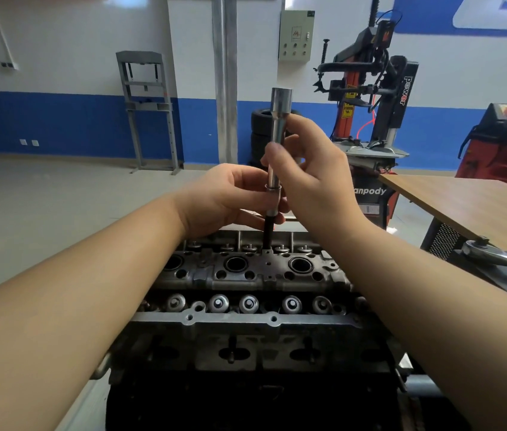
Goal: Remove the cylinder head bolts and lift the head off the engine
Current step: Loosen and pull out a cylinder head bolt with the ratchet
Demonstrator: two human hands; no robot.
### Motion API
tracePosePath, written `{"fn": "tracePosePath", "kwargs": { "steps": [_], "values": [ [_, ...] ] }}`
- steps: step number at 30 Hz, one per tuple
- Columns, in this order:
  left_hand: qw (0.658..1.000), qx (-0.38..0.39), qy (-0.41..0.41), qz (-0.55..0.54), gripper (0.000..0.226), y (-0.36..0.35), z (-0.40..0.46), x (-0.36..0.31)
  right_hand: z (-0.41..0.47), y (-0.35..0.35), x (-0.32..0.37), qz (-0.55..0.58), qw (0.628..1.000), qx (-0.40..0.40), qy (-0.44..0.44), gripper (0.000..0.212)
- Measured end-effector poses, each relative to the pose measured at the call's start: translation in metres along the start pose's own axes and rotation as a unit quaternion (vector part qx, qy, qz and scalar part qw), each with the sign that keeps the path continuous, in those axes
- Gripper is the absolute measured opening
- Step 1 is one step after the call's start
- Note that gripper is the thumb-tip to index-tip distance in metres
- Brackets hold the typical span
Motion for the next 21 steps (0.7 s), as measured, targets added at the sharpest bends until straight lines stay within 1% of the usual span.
{"fn": "tracePosePath", "kwargs": {
  "steps": [3, 5, 6, 7, 9, 10, 11, 12, 13, 14, 15, 16, 17, 18, 19, 21],
  "values": [
    [0.998, -0.045, 0.006, 0.04, 0.04, -0.003, 0.001, 0.0, -0.001, -0.003, -0.001, -0.035, 0.999, -0.006, 0.003, 0.016],
    [0.994, -0.055, 0.04, 0.085, 0.031, -0.006, -0.001, -0.007, -0.003, -0.006, 0.001, -0.042, 0.999, -0.015, -0.003, 0.008],
    [0.988, -0.056, 0.069, 0.129, 0.027, -0.008, -0.004, -0.014, -0.004, -0.007, 0.003, -0.038, 0.999, -0.017, -0.007, 0.007],
    [0.975, -0.053, 0.103, 0.189, 0.029, -0.01, -0.008, -0.023, -0.005, -0.008, 0.004, -0.034, 0.999, -0.013, -0.007, 0.007],
    [0.93, -0.048, 0.161, 0.328, 0.053, -0.011, -0.02, -0.041, -0.006, -0.009, 0.008, -0.042, 0.999, 0.009, -0.002, 0.011],
    [0.906, -0.048, 0.17, 0.384, 0.06, -0.012, -0.028, -0.05, -0.006, -0.008, 0.01, -0.046, 0.999, 0.023, -0.001, 0.01],
    [0.887, -0.06, 0.168, 0.425, 0.063, -0.014, -0.037, -0.055, -0.006, -0.007, 0.013, -0.041, 0.998, 0.039, -0.007, 0.009],
    [0.878, -0.081, 0.163, 0.442, 0.063, -0.016, -0.047, -0.056, -0.006, -0.006, 0.015, -0.03, 0.998, 0.052, -0.02, 0.019],
    [0.88, -0.119, 0.156, 0.433, 0.063, -0.02, -0.06, -0.053, -0.006, -0.004, 0.017, -0.009, 0.997, 0.066, -0.039, 0.032],
    [0.884, -0.174, 0.142, 0.41, 0.059, -0.027, -0.073, -0.045, -0.005, -0.003, 0.019, 0.015, 0.995, 0.075, -0.062, 0.042],
    [0.884, -0.242, 0.116, 0.383, 0.05, -0.039, -0.087, -0.036, -0.005, -0.001, 0.021, 0.031, 0.993, 0.078, -0.085, 0.049],
    [0.877, -0.309, 0.081, 0.36, 0.039, -0.052, -0.098, -0.026, -0.003, 0.001, 0.025, 0.031, 0.991, 0.078, -0.102, 0.054],
    [0.863, -0.353, 0.054, 0.357, 0.028, -0.063, -0.105, -0.019, 0.0, 0.004, 0.03, 0.019, 0.991, 0.071, -0.108, 0.056],
    [0.85, -0.371, 0.041, 0.373, 0.021, -0.071, -0.104, -0.014, 0.007, 0.008, 0.035, -0.01, 0.993, 0.06, -0.099, 0.055],
    [0.841, -0.368, 0.038, 0.394, 0.018, -0.074, -0.101, -0.013, 0.013, 0.013, 0.041, -0.051, 0.994, 0.05, -0.081, 0.05],
    [0.841, -0.349, 0.031, 0.412, 0.013, -0.066, -0.096, -0.015, 0.029, 0.021, 0.056, -0.151, 0.986, 0.056, -0.035, 0.03]
  ]
}}
Point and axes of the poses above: each hand's wrist, its own z-axis towards the middle knuckle, its own y-axis out of the back of the hand, x = y × z, the point moved 3 cm from there along z, towards the middle knuckle, and after that the axes turned 4 degrees about x, right-handed, at the moved point
